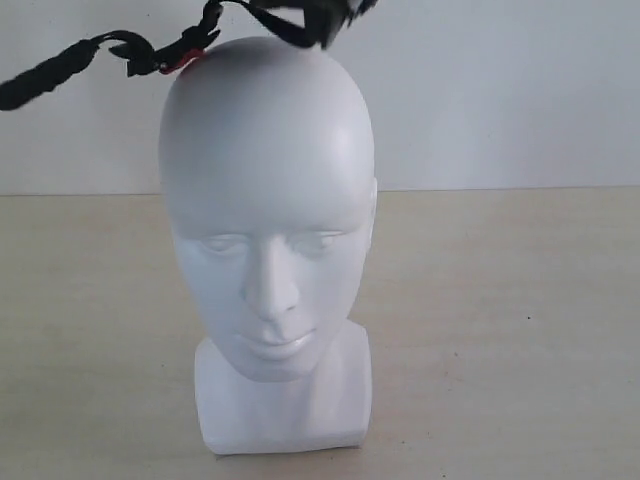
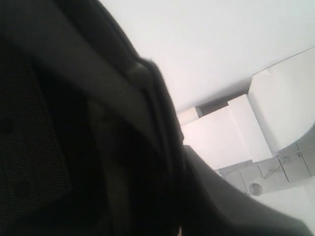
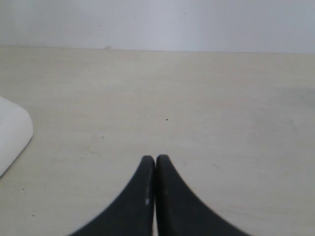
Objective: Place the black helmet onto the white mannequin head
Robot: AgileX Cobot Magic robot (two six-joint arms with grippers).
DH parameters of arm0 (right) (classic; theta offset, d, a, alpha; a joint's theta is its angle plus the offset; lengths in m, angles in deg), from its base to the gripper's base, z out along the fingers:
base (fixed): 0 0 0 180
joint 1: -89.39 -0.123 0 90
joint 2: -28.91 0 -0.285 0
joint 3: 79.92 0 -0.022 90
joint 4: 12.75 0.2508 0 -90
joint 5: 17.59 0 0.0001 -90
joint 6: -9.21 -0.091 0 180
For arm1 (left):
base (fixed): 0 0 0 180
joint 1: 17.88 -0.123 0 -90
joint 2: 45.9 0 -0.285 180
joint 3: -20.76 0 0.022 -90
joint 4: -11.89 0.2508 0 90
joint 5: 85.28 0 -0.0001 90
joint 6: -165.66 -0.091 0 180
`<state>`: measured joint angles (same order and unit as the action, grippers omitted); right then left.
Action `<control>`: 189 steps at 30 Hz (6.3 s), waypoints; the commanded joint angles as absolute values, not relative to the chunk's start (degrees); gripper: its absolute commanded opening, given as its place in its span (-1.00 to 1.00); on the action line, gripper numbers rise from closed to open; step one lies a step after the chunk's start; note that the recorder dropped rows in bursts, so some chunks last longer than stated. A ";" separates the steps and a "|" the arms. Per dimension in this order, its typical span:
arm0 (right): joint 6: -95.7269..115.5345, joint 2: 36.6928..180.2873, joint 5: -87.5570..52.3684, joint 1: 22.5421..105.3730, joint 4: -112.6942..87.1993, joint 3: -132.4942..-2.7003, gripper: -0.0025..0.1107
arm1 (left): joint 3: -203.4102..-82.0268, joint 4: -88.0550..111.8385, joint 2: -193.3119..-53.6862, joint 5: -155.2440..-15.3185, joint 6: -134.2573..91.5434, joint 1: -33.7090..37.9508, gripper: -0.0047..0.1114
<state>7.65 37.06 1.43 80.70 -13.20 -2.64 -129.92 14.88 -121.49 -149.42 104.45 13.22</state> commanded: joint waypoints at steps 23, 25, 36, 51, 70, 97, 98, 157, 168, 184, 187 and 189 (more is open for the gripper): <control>7.87 36.69 0.82 80.91 -13.32 -2.70 -0.96 | -152.96 13.93 -135.89 -155.24 105.91 13.48 -0.84; 7.87 36.69 0.82 80.91 -13.32 -2.70 -0.96 | -152.59 13.81 -136.42 -155.24 105.91 13.62 -0.84; 7.87 36.69 0.82 80.91 -13.32 -2.70 -0.96 | -142.56 11.43 -133.12 -155.24 105.91 14.85 -0.84; 7.87 36.69 0.82 80.91 -13.32 -2.70 -0.96 | -124.76 12.54 -120.33 -155.24 105.18 14.85 -0.84; 7.87 36.69 0.82 80.91 -13.32 -2.70 -0.96 | -113.43 7.62 -119.83 -155.24 102.17 14.67 -0.84; 7.87 36.69 1.06 80.91 -13.32 -2.70 -0.96 | -110.12 4.58 -125.55 -155.24 102.76 14.67 -0.84; 7.87 36.69 1.06 80.91 -13.32 -2.70 -0.96 | -110.12 4.58 -125.97 -155.24 102.97 14.67 -0.84; 7.87 36.69 1.06 80.91 -13.32 -2.70 -0.96 | -92.61 5.22 -125.06 -155.24 103.04 13.98 -0.48; 7.87 36.69 0.93 80.91 -13.32 -2.70 -0.96 | -91.97 4.29 -125.06 -155.24 96.79 13.98 0.24; 7.87 36.69 0.88 80.91 -13.32 -2.70 -0.96 | -82.03 12.56 -111.24 -155.24 80.20 13.98 0.20; 8.00 36.69 0.60 80.91 -13.32 -2.70 -0.96 | -82.03 10.28 -106.26 -155.24 79.08 13.98 0.06; 8.47 36.69 -0.24 80.91 -13.32 -2.70 -0.96 | -82.03 8.92 -102.15 -155.24 75.07 13.98 -0.05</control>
<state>7.78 37.06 1.32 80.70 -13.20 -2.64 -82.24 11.26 -106.78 -154.65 79.37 14.09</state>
